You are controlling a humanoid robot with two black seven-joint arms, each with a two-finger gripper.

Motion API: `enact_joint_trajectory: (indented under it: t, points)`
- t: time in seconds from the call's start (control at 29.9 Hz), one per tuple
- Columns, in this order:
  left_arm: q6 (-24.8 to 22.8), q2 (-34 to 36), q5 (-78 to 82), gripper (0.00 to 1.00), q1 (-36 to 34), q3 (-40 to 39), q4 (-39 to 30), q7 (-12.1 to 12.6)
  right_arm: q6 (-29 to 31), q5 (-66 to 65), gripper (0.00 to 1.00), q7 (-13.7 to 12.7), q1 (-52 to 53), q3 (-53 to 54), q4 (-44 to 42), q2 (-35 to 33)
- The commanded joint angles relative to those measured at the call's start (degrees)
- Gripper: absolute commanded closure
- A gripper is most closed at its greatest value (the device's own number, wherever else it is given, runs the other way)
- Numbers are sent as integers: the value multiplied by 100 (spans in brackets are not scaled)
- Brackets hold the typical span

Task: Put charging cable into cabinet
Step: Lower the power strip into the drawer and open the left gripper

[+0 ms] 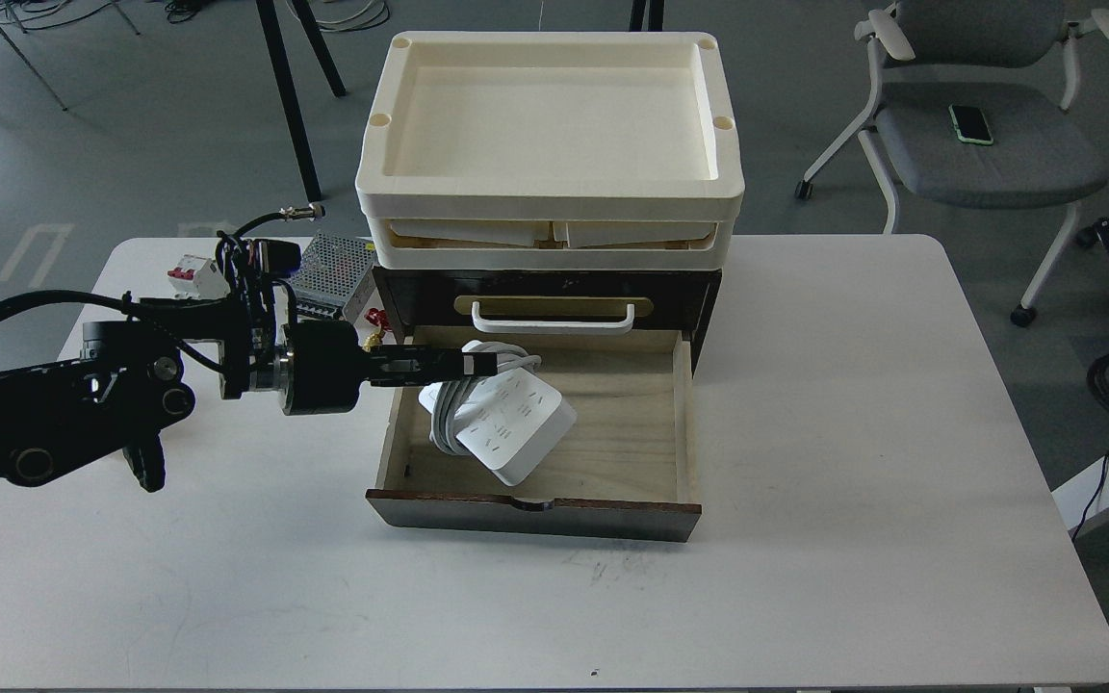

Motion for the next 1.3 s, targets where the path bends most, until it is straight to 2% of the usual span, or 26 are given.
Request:
enact_joint_trajectory:
  t: [0.0,0.13,0.37,0.53,0.8,1.1,1.24,1.27]
  points:
    - [9,-251,-7,100,39,0,326,0,0,-4,0,8,-24,0,0,-2]
    - [35,-462,-7,100,100,8,687,0,0,-4,0,0,-59,0,0,-2]
    - [70,-471,-340,100,215,0,740,0,0,-4,0,9,-67,0,9,-2]
    - [474,-471,-753,100,285,0,740,0,0,-4,0,0,-67,0,0,-2]
    - [852,-506,-895,100,513,17,749,0,0,5,0,0,-67,0,9,-2]
    - [1239,-656,-833,100,856,70,845,0,0,5,0,9,-94,0,9,-2]
    - [1274,-770,-868,100,874,70,916,0,0,5,0,9,-103,0,9,-2]
    - [1274,-840,-868,97,883,70,916,0,0,5,0,9,-103,0,9,-2]
